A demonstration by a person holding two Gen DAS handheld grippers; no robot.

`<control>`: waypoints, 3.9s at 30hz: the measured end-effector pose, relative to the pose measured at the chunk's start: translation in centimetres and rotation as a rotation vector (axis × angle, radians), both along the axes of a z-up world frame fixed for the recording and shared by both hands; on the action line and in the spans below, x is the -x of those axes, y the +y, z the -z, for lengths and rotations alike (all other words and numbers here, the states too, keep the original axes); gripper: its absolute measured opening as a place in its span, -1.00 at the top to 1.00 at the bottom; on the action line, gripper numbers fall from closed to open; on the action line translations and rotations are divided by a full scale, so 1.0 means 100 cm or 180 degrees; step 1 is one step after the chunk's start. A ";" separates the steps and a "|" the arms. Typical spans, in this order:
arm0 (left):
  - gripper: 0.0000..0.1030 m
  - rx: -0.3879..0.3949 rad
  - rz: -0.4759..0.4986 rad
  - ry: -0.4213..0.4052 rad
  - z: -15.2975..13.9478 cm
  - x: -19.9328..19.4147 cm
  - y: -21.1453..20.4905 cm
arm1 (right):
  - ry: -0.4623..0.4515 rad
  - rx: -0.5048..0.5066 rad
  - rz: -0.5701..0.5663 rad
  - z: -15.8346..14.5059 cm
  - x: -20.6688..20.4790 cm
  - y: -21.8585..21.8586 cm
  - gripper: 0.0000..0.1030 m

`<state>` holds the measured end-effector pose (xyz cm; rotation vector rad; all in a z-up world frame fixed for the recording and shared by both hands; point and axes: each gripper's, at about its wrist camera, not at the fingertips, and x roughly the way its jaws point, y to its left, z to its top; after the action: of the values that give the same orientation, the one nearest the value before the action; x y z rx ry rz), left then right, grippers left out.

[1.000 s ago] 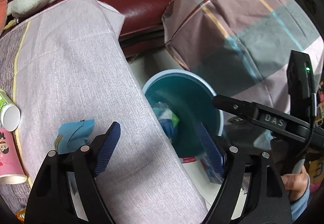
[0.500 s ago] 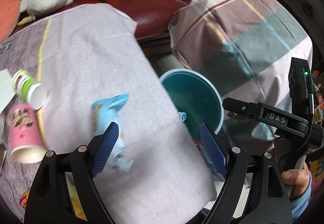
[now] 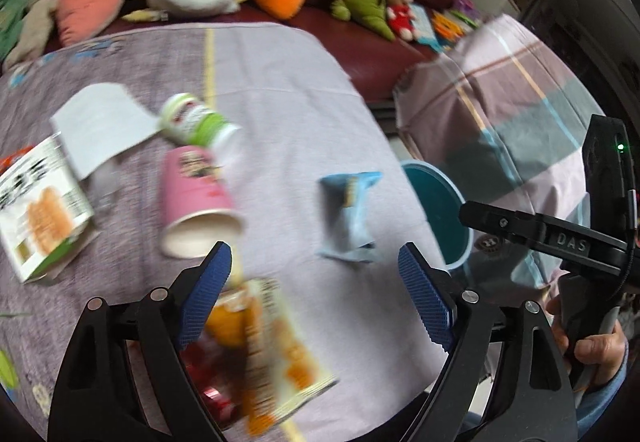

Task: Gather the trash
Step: 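Return both tools to the table and grasp the green snack box with the left tool, then grasp the pink paper cup with the right tool, then drop the green snack box into the bin while the right tool drops the pink cup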

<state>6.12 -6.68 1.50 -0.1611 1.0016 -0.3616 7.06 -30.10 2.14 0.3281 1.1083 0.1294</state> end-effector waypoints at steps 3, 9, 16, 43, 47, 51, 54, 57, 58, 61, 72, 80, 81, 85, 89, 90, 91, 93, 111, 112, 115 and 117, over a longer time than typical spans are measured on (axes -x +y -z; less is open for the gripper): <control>-0.67 0.0034 -0.0159 -0.0021 0.000 0.010 0.034 | 0.0005 0.0071 -0.0218 -0.005 0.001 0.037 -0.49; -0.69 0.0020 -0.0579 -0.0103 0.006 0.028 0.104 | 0.0056 0.0197 -0.0553 -0.007 -0.006 0.095 -0.49; -0.69 -0.0304 -0.1020 -0.0162 0.035 0.030 0.168 | 0.0137 0.0244 -0.0708 0.000 -0.019 0.131 -0.49; 0.89 -0.0483 -0.1425 -0.0068 0.086 -0.022 0.214 | 0.0487 0.0197 -0.1135 0.064 -0.107 0.205 -0.49; 0.92 -0.0486 -0.1427 -0.0081 0.085 -0.021 0.215 | 0.0630 0.0079 -0.1208 0.082 -0.114 0.209 -0.30; 0.96 -0.0444 -0.1481 -0.0066 0.085 -0.019 0.218 | 0.0499 0.0095 -0.1348 0.082 -0.107 0.216 -0.09; 0.97 -0.0397 -0.1496 -0.0069 0.082 -0.016 0.221 | 0.0384 0.0062 -0.1343 0.070 -0.102 0.213 -0.08; 0.97 -0.0351 -0.1445 -0.0061 0.080 -0.011 0.220 | 0.0304 0.0026 -0.1313 0.059 -0.098 0.207 -0.08; 0.97 -0.0317 -0.1448 -0.0058 0.079 -0.009 0.220 | 0.0269 0.0015 -0.1303 0.055 -0.095 0.204 -0.08; 0.97 -0.0298 -0.1457 -0.0056 0.077 -0.004 0.220 | 0.0196 0.0005 -0.1282 0.047 -0.091 0.199 -0.08; 0.97 -0.0347 -0.1504 -0.0320 0.037 0.018 0.210 | -0.0051 -0.0134 -0.1221 0.014 -0.071 0.184 -0.08; 0.97 -0.0196 -0.1374 -0.0465 0.001 0.018 0.193 | -0.0262 -0.0232 -0.1056 -0.012 -0.057 0.149 -0.08; 0.97 -0.0183 -0.1343 -0.0473 -0.002 0.016 0.188 | -0.0270 -0.0245 -0.1032 -0.013 -0.056 0.143 -0.08; 0.97 -0.0187 -0.1143 -0.0497 -0.014 0.006 0.159 | -0.0331 -0.0300 -0.0867 -0.019 -0.050 0.115 -0.08; 0.97 -0.0236 -0.0899 -0.0528 -0.024 -0.005 0.119 | -0.0405 -0.0356 -0.0638 -0.024 -0.043 0.076 -0.08; 0.97 -0.0248 -0.0810 -0.0541 -0.027 -0.009 0.104 | -0.0426 -0.0373 -0.0555 -0.026 -0.041 0.062 -0.08; 0.97 -0.0259 -0.0747 -0.0551 -0.028 -0.012 0.093 | -0.0438 -0.0385 -0.0495 -0.026 -0.039 0.052 -0.08; 0.97 -0.0276 -0.0607 -0.0546 -0.030 -0.021 0.067 | -0.0470 -0.0398 -0.0361 -0.028 -0.035 0.029 -0.08; 0.96 -0.0547 0.0379 -0.0346 -0.009 -0.069 -0.142 | -0.0587 -0.0558 0.0805 0.002 0.010 -0.173 -0.09; 0.96 -0.0569 0.0415 -0.0324 -0.005 -0.071 -0.152 | -0.0572 -0.0567 0.0829 0.006 0.010 -0.180 -0.09; 0.96 -0.0638 0.0501 -0.0274 0.006 -0.075 -0.177 | -0.0540 -0.0575 0.0892 0.013 0.013 -0.196 -0.09; 0.96 -0.0683 0.0557 -0.0236 0.013 -0.078 -0.189 | -0.0535 -0.0559 0.0932 0.016 0.013 -0.204 -0.10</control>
<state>13.87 -25.61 0.17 0.1339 0.9769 -0.4136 5.77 -50.48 0.56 0.6216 0.8739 -0.0062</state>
